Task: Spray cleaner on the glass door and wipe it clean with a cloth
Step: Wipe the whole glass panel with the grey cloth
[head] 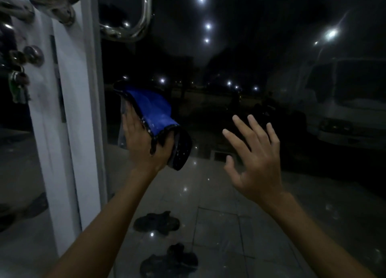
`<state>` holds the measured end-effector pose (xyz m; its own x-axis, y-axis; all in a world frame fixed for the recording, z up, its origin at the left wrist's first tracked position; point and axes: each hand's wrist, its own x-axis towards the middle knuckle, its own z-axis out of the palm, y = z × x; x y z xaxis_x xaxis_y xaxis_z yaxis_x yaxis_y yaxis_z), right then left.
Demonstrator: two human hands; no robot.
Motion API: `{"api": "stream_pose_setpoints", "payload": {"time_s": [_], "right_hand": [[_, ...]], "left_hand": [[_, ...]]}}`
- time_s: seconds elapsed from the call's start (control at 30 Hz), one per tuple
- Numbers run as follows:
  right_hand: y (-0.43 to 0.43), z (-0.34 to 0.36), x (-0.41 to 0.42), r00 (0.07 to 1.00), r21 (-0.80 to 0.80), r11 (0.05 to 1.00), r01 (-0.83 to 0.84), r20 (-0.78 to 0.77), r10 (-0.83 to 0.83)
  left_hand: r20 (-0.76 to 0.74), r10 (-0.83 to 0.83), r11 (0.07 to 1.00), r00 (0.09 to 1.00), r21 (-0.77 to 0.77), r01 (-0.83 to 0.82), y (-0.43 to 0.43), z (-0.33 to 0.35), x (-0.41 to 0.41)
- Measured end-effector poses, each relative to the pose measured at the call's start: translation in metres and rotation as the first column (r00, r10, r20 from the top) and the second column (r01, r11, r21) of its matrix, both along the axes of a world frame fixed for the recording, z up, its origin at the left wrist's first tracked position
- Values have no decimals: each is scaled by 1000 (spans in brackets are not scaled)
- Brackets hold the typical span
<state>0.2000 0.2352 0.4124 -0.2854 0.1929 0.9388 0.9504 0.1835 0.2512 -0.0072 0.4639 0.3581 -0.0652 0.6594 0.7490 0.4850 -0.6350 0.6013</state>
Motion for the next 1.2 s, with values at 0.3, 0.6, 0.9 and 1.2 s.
{"api": "stream_pose_setpoints", "payload": {"time_s": [0.3, 0.6, 0.9, 1.2], "right_hand": [[1, -24, 10, 964, -26, 964, 264, 41, -263], [-15, 14, 45, 920, 55, 919, 391, 19, -392], [-6, 24, 60, 907, 68, 906, 417, 29, -420], [-7, 22, 69, 896, 55, 902, 429, 97, -432]], "left_hand": [[460, 71, 997, 885, -7, -77, -97, -13, -1], [430, 66, 996, 900, 26, -85, -80, 39, -7], [-402, 351, 635, 846, 766, 100, -120, 115, 44], [-233, 346, 765, 909, 630, -130, -98, 107, 23]]}}
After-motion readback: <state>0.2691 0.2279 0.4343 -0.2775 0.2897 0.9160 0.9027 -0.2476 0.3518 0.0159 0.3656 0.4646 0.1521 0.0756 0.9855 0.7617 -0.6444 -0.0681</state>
